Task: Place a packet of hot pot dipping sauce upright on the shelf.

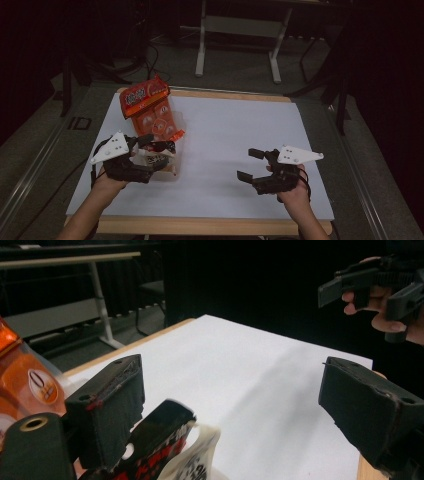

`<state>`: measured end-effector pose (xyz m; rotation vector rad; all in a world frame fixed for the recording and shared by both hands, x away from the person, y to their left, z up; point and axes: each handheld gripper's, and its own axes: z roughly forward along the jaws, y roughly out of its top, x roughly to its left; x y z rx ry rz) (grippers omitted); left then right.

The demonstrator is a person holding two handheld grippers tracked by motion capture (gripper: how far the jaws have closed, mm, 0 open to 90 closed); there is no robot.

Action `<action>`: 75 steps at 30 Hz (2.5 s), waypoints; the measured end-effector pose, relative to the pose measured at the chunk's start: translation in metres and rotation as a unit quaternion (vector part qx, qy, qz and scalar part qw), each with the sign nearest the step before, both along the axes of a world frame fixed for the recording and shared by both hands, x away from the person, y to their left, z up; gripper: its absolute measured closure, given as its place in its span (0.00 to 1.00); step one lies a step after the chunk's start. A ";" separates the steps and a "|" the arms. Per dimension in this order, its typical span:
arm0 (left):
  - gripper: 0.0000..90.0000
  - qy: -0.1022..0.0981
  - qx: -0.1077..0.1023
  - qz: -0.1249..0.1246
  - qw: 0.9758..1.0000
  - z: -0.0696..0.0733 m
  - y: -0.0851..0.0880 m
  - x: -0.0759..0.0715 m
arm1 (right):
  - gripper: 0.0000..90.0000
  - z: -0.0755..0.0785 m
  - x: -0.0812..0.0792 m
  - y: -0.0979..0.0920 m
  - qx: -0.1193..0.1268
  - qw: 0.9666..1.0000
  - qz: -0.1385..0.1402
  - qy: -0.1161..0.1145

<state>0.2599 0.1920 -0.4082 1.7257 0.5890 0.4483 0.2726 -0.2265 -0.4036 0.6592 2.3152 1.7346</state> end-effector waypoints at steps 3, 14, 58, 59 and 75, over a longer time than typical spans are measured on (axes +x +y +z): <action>0.10 0.001 -0.004 -0.010 1.000 0.004 -0.006 -0.003 | 0.18 0.000 0.000 0.000 0.000 1.000 0.000 0.000; 0.06 0.003 -0.010 -0.058 0.998 0.009 -0.043 -0.018 | 0.18 0.001 -0.004 -0.002 -0.006 1.000 0.000 -0.002; 0.05 0.042 0.019 -0.091 0.995 -0.081 -0.075 -0.041 | 0.15 -0.066 -0.027 -0.030 -0.043 0.998 -0.035 0.008; 0.05 0.044 0.022 -0.091 0.995 -0.083 -0.075 -0.042 | 0.15 -0.066 -0.027 -0.030 -0.043 0.998 -0.035 0.008; 0.05 0.035 0.048 -0.095 0.994 -0.100 -0.084 -0.047 | 0.15 -0.082 -0.019 -0.032 -0.060 0.997 -0.057 0.004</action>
